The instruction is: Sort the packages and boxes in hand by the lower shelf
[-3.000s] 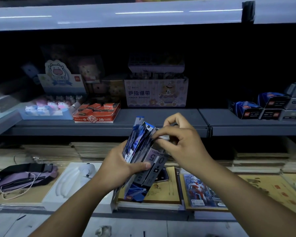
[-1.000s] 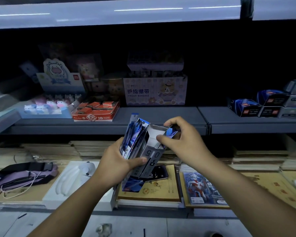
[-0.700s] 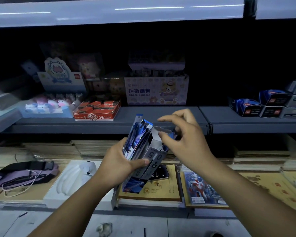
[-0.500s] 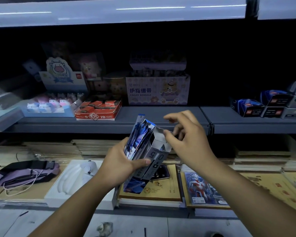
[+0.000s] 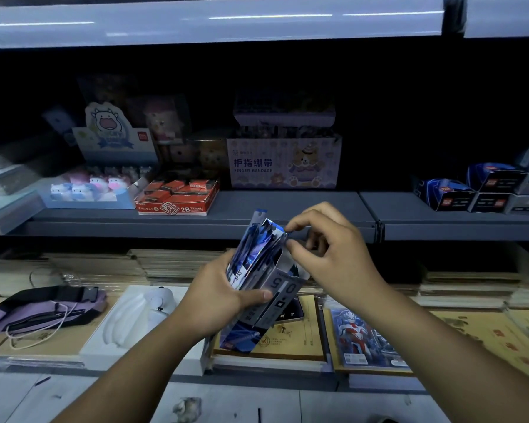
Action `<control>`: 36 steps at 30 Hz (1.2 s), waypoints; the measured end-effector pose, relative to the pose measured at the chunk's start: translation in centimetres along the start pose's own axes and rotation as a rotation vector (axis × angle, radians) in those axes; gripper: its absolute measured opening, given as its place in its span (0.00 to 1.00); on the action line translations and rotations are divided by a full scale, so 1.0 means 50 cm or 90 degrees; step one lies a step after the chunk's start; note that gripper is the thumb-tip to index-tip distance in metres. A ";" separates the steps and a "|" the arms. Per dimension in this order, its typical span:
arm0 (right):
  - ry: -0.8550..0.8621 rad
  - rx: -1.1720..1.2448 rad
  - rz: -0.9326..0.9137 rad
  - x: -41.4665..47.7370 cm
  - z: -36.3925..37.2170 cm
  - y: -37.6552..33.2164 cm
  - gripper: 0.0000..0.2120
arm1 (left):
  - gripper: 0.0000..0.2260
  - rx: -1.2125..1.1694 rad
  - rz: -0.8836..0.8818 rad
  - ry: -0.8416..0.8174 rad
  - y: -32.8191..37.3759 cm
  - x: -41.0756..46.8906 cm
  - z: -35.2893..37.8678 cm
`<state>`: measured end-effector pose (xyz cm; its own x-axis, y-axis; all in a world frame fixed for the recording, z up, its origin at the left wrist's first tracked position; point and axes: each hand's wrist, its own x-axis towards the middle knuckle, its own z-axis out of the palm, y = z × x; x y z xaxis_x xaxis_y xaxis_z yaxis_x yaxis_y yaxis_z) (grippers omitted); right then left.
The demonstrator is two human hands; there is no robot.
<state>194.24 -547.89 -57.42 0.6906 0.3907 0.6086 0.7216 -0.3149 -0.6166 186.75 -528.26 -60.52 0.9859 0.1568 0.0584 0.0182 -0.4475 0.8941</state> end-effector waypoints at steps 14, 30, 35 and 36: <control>0.111 0.078 0.037 0.009 -0.015 -0.011 0.14 | 0.22 -0.029 -0.016 -0.019 0.007 -0.002 -0.001; 0.157 0.385 0.233 0.007 0.000 -0.040 0.06 | 0.23 0.009 -0.010 0.053 -0.003 0.010 -0.003; 0.158 0.430 0.339 0.005 0.025 -0.046 0.20 | 0.22 0.077 0.024 0.074 -0.003 0.008 0.007; 0.157 0.430 0.357 0.004 0.029 -0.047 0.19 | 0.22 0.079 0.030 0.075 -0.003 0.008 0.010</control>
<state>192.61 -545.83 -56.54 0.9786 0.1117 0.1730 0.1483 0.2008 -0.9683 187.22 -528.58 -60.84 0.9598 0.2327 0.1567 0.0007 -0.5604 0.8282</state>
